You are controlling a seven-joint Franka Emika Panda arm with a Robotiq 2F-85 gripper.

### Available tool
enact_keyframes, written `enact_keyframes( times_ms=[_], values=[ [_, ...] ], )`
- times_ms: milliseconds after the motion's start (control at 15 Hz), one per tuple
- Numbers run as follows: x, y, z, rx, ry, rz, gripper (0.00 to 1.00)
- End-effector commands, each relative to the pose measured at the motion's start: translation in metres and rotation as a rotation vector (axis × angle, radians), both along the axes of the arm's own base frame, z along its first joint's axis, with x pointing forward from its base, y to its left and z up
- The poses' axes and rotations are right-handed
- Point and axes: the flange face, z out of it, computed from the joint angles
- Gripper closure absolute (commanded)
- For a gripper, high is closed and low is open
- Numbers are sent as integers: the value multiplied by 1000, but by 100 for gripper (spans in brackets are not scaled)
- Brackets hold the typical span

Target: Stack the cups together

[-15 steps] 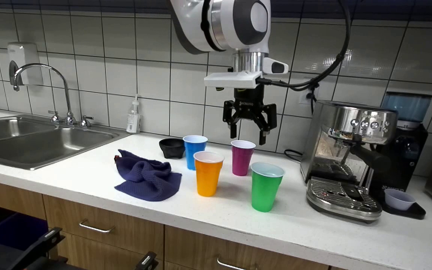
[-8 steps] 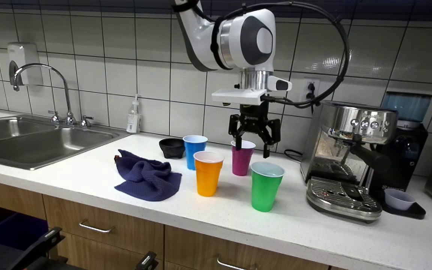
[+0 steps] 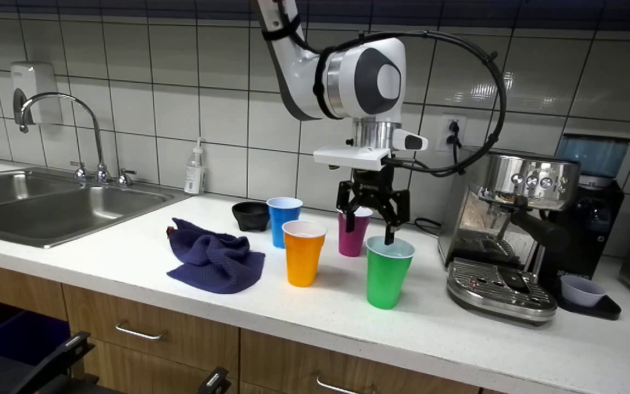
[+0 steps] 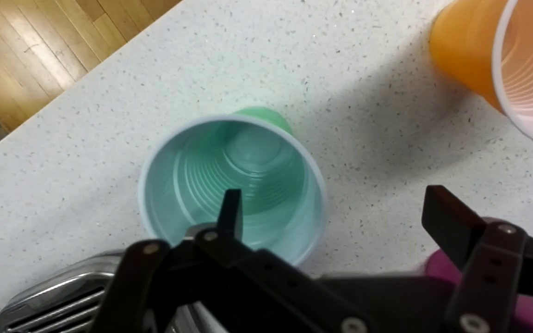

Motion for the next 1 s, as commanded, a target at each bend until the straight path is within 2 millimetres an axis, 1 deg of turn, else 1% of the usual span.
enact_keyframes(
  times_ms=[0,400,467,533,600,667,933],
  values=[
    [9,-8,-4,17,11,-39,0],
    [15,-12,-15,21,20,-54,0],
    [16,-12,-16,22,21,-54,24],
    [17,-13,-16,20,20,-52,26],
    [17,-13,-16,18,21,-52,33],
    [17,-14,-15,16,20,-52,42],
    [16,-15,-11,7,17,-52,73]
  ],
)
